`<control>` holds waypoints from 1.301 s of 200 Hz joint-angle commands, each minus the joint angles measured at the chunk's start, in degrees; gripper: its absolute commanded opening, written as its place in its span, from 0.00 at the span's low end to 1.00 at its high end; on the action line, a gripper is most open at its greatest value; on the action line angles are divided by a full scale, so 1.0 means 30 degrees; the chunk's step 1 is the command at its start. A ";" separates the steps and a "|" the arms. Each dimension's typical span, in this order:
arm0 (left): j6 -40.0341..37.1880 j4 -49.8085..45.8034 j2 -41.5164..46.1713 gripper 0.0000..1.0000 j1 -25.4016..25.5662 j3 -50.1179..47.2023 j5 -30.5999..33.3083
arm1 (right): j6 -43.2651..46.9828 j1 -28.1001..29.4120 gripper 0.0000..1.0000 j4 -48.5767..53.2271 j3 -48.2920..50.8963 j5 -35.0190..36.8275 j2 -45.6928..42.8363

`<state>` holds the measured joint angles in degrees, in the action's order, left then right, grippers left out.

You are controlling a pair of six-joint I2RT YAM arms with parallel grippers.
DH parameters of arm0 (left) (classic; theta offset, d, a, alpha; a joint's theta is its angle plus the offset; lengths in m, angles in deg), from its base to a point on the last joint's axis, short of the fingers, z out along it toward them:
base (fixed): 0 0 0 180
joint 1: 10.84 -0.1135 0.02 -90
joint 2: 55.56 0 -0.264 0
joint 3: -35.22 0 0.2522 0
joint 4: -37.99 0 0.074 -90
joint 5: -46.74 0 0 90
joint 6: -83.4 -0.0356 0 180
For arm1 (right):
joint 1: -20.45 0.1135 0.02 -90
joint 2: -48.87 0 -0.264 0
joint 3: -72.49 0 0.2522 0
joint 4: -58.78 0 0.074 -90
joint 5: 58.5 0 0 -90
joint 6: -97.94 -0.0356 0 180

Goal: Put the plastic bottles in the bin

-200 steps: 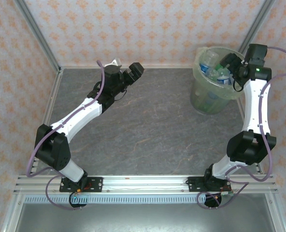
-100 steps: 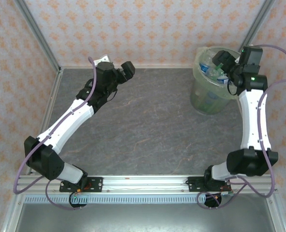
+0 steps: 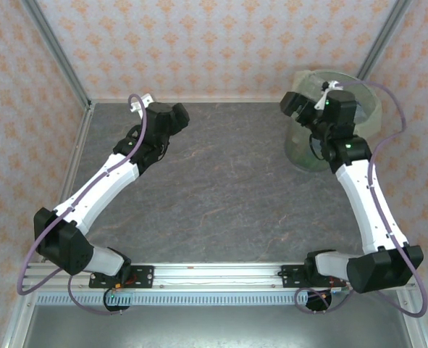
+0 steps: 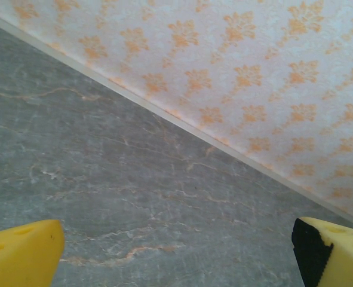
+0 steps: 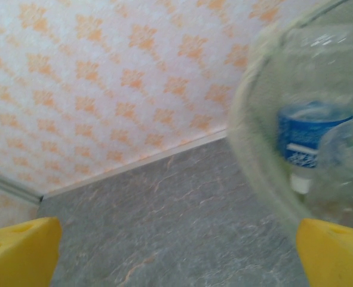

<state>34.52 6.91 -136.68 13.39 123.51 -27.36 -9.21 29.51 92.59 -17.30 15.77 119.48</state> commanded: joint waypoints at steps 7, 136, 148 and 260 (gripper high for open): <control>0.0325 -0.0906 0.0600 0.99 -0.0177 0.0543 0.1671 | 0.0738 0.0979 1.00 -0.2221 0.0765 -0.0031 -0.0487; -0.6292 0.2217 0.4499 0.99 -0.0162 -0.7002 0.5130 | 0.1748 0.5685 1.00 -1.0003 1.2121 0.6200 -0.2456; -0.6862 0.2948 0.5060 0.99 -0.0174 -0.8518 0.6007 | 0.1879 0.5682 1.00 -1.0651 1.3428 0.7193 -0.2823; -1.0756 1.4364 0.5600 0.99 -0.6146 -1.8734 0.6504 | 0.4913 0.1483 1.00 -2.0322 2.0893 1.2434 -0.2031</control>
<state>5.21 35.32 -116.96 -1.30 70.68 -5.50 6.96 38.58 44.61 43.11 53.19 112.22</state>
